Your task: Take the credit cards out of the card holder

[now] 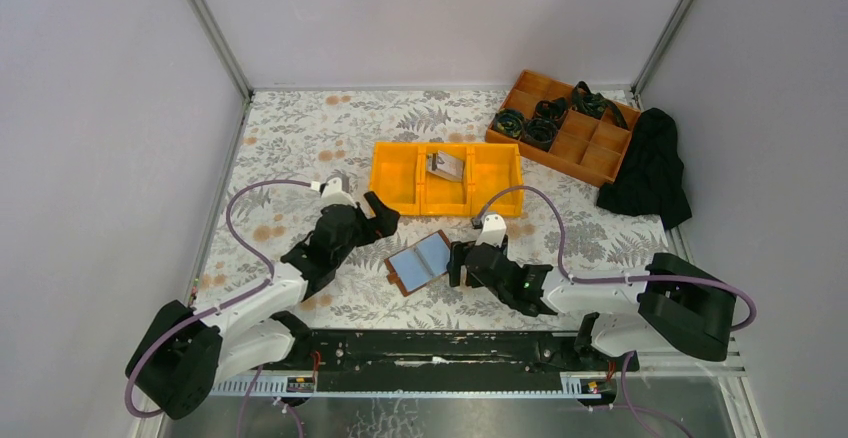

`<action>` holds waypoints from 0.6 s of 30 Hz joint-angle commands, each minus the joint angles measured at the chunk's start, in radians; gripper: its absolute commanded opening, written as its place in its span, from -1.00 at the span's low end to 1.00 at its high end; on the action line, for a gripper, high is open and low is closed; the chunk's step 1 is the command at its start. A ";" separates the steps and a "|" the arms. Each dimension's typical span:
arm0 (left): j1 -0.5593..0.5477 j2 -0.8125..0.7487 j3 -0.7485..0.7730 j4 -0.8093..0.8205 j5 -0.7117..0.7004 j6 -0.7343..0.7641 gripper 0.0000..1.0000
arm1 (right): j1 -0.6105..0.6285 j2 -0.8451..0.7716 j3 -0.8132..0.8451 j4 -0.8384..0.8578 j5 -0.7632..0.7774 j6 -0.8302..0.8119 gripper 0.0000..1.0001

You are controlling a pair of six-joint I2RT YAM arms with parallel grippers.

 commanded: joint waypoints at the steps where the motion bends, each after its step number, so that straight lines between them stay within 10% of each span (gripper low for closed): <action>1: 0.003 0.014 0.018 0.011 0.018 0.002 1.00 | -0.004 0.013 0.038 -0.009 0.004 0.000 0.74; 18: 0.005 0.014 0.013 0.012 0.022 0.008 1.00 | -0.004 0.003 0.062 -0.057 -0.009 -0.010 0.98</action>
